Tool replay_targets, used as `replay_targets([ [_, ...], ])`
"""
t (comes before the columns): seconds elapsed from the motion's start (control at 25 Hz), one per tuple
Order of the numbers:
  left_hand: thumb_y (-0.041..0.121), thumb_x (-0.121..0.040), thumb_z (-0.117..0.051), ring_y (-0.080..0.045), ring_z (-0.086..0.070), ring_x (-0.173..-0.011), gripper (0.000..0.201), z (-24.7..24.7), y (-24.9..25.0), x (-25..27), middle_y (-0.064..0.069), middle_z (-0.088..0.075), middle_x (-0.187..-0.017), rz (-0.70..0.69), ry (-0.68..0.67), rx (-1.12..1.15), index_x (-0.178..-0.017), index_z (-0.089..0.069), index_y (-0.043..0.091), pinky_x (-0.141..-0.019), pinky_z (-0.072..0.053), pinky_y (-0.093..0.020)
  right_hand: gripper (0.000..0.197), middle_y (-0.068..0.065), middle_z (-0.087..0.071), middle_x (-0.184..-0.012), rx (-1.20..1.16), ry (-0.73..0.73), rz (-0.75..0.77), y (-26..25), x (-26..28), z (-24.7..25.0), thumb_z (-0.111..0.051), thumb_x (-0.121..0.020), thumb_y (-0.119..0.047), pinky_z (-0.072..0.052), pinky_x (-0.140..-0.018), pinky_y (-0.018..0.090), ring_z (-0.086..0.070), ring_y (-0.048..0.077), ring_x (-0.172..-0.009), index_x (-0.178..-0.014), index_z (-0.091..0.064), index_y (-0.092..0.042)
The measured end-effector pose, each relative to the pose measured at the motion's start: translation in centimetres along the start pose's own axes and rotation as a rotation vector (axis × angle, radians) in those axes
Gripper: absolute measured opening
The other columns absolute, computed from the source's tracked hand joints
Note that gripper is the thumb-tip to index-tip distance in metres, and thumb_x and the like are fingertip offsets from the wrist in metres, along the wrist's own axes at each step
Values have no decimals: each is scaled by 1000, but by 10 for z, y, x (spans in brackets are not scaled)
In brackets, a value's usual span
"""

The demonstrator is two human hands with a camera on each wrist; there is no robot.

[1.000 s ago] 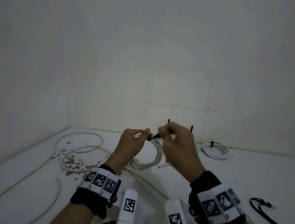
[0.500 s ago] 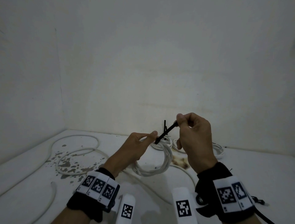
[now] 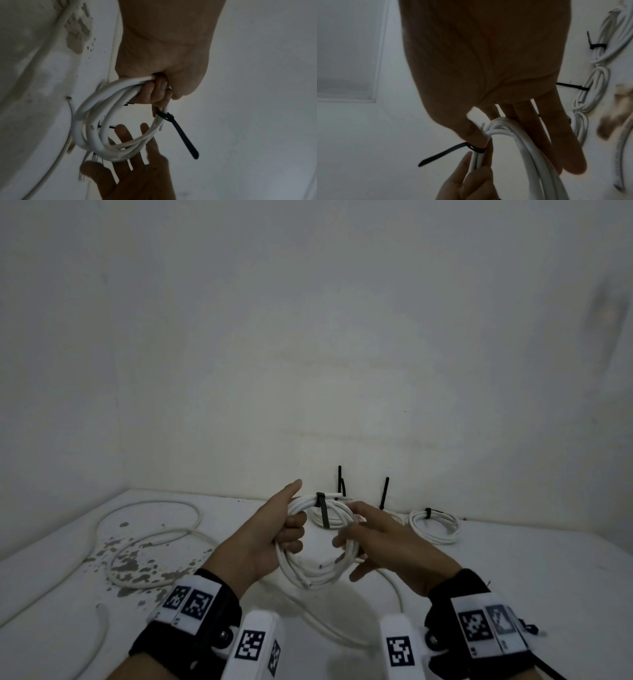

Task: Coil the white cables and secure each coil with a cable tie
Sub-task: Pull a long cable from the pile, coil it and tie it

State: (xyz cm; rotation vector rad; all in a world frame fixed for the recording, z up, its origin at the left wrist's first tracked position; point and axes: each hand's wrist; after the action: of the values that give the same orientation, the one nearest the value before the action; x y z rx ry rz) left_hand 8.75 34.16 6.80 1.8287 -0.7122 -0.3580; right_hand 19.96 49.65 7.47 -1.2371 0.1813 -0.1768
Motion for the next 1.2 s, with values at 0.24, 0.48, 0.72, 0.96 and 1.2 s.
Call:
replay_targets([
  [0.24,44,-99,-46,-24,-65,-73,47,0,-13,-6,-12,-69,-81,76,-17,95,-92,-70,5,-69,-52,-35,22,29,-72,-99,-293,113,-36,27,4,16,-50,-99,3,-62,-72,44,-72,42,-91,-118,-61,0],
  [0.48,13,-99,-45,-26,-66,-79,30,-35,-49,-18,-15,-72,-87,74,64,78,-91,-71,1,-77,-57,-40,20,24,-70,-91,-537,389,-118,62,-10,40,-53,-98,3,-62,-63,37,-71,34,-77,-117,-60,6],
  [0.72,4,-95,-53,-25,-67,-74,18,-68,-72,-64,-14,-71,-81,139,52,191,-94,-70,-1,-73,-59,-36,16,22,-65,-87,-620,499,-155,83,-29,73,-49,-100,3,-63,-59,34,-66,31,-75,-102,-63,10],
  [0.96,27,-94,-62,-28,-68,-80,25,-78,-81,-102,-18,-70,-93,153,62,143,-93,-68,2,-74,-60,-39,18,18,-66,-81,-533,430,-160,92,-47,99,-49,-96,7,-63,-69,38,-67,29,-73,-96,-67,3],
  [1.2,24,-86,-59,-21,-64,-54,21,-71,-58,-110,-9,-66,-65,127,1,241,-85,-68,5,-58,-55,-31,27,26,-71,-105,-445,307,-97,81,-53,97,-51,-95,5,-61,-69,35,-72,33,-82,-113,-68,-5],
])
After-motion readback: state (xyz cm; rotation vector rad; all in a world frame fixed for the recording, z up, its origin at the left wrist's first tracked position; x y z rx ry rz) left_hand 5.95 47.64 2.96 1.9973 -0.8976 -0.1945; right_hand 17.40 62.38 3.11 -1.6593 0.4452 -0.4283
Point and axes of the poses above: each hand's wrist, its own x-axis away from the middle knuckle, its own z-axis out of the back of the hand, y = z × x
